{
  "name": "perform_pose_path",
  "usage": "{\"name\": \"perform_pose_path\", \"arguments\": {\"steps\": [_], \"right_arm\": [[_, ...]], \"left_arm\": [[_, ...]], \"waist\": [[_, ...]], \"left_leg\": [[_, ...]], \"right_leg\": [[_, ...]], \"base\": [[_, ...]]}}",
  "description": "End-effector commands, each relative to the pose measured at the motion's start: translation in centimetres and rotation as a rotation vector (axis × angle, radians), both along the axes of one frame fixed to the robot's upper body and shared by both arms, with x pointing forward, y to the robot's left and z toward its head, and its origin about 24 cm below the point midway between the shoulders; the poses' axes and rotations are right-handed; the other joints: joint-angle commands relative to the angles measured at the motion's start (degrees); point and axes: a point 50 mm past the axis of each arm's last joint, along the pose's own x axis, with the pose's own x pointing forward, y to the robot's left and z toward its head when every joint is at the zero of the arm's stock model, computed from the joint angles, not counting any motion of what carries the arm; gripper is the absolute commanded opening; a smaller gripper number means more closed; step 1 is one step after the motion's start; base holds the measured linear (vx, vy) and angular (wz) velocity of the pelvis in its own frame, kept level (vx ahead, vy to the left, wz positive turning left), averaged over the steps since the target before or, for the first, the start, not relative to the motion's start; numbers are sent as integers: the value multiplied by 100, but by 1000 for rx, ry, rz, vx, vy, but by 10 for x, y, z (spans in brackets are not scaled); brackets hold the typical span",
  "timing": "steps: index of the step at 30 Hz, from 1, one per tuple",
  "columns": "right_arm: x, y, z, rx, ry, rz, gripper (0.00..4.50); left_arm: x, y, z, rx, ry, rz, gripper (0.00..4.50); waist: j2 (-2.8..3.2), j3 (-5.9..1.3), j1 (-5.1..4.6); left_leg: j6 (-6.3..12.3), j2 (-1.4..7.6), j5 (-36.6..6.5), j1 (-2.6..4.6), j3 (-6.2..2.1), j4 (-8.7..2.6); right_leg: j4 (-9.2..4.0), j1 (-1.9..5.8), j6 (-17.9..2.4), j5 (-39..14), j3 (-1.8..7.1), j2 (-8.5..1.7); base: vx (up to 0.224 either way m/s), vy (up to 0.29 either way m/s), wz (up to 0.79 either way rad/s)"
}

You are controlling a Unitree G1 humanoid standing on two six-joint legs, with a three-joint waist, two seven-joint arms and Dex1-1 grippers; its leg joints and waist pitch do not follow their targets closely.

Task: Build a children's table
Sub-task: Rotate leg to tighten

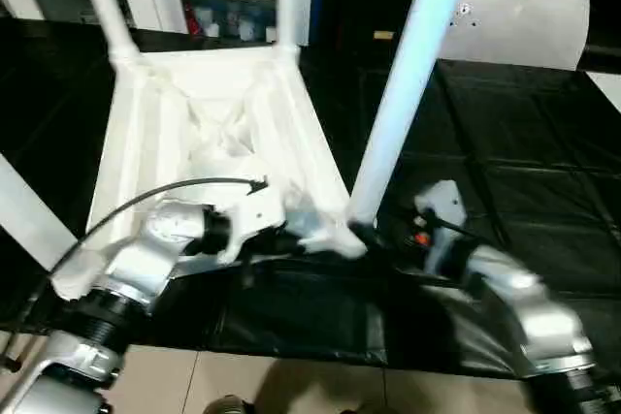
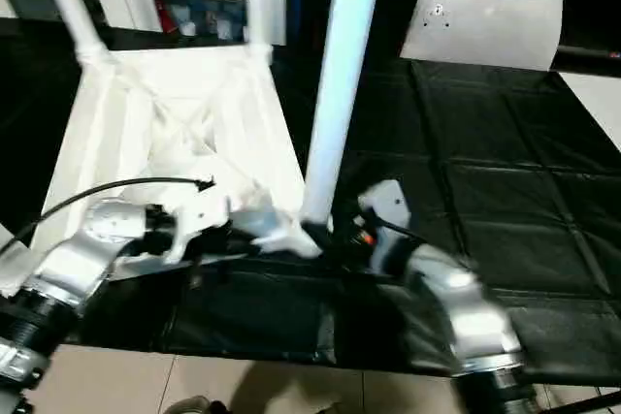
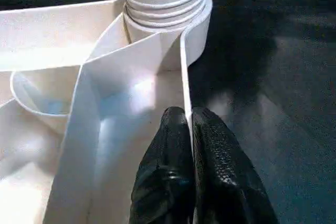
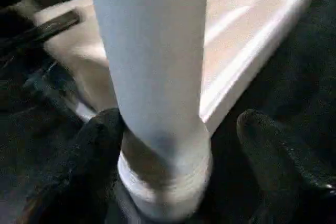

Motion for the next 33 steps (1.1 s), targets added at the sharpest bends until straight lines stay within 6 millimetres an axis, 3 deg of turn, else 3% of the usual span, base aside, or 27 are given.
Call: {"name": "perform_pose_path", "arguments": {"steps": [1,5,12,13,23,25,33], "right_arm": [[1,-6,10,-5,-25,86,408],[1,-7,14,-32,-20,190,408],[8,-5,13,-81,9,375,408],[9,-4,12,-83,14,383,381],[12,9,7,-33,66,486,320],[12,12,6,-29,66,500,289],[14,15,4,-26,64,507,214]], "left_arm": [[-4,-3,2,18,13,-118,0],[-5,-1,1,50,18,-170,0],[-7,1,0,101,34,-274,0],[-8,1,0,102,36,-281,0],[-8,0,-1,117,40,-323,0],[-9,-1,-1,124,40,-334,0],[-8,-1,-1,128,42,-343,0]], "waist": [[-26,-417,20],[-36,-424,29],[-57,-449,130],[-59,-454,136],[-63,-447,212],[-53,-441,241],[-39,-438,243]], "left_leg": [[656,399,-242,71,-110,-345],[662,407,-291,79,-110,-342],[725,414,-120,87,-93,-309],[729,419,-81,84,-99,-311],[670,416,-140,77,-90,-303],[629,423,-215,89,-86,-306],[537,425,-312,87,-99,-319]], "right_leg": [[-352,293,-1428,420,350,-552],[-353,280,-1484,330,342,-565],[-299,269,-1617,563,326,-564],[-288,269,-1608,605,322,-563],[-291,249,-1585,398,316,-562],[-302,240,-1570,306,321,-568],[-301,238,-1556,214,317,-570]], "base": [[0,0,0],[0,0,0],[0,0,0],[0,0,0],[0,0,0],[0,0,0],[0,0,0]]}}
